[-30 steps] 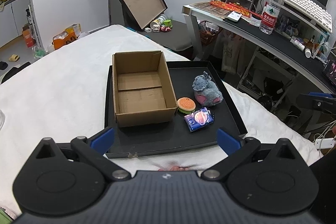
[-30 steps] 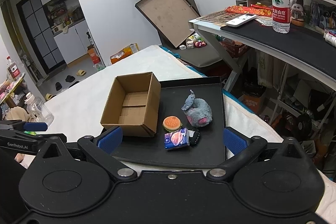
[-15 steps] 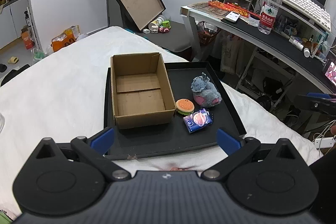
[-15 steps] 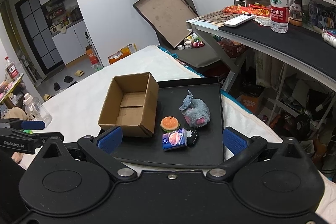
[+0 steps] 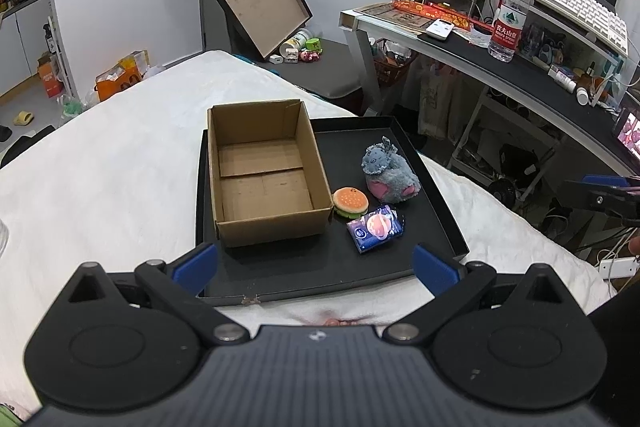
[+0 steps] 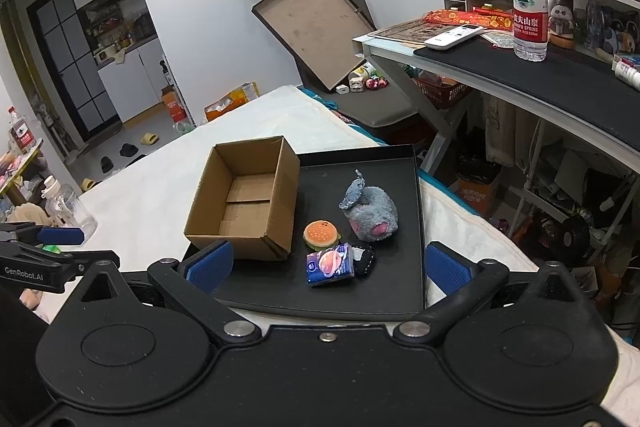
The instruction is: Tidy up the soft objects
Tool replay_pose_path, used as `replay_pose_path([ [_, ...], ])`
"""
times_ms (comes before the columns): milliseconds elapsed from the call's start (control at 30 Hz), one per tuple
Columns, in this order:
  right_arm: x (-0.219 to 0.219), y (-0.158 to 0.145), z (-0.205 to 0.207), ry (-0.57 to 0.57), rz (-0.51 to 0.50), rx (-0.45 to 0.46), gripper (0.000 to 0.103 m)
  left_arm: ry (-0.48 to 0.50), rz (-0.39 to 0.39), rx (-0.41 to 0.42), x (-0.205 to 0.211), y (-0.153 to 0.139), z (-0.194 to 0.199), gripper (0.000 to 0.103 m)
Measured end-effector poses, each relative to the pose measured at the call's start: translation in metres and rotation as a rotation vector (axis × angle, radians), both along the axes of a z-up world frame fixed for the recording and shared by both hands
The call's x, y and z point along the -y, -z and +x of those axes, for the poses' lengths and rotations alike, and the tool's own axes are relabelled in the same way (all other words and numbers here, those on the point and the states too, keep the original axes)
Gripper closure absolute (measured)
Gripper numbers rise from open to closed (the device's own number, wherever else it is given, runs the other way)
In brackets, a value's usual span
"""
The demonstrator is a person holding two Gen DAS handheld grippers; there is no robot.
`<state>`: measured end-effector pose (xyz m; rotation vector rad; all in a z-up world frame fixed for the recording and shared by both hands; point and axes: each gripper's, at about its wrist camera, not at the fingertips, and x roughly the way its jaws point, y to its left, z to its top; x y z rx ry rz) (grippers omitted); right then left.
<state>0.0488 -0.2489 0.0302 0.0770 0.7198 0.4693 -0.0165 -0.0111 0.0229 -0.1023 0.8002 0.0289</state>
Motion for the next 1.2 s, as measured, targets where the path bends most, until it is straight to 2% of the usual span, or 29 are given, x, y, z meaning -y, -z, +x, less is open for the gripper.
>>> replay_pose_path([
  [633, 0.006, 0.012, 0.009, 0.010, -0.004, -0.009, 0.000, 0.013, -0.002, 0.001, 0.000, 0.007, 0.006, 0.000],
  [1200, 0.015, 0.045, 0.045, 0.004, 0.014, -0.037, 0.000, -0.034, -0.036, -0.038, -0.021, 0.040, 0.047, 0.000],
])
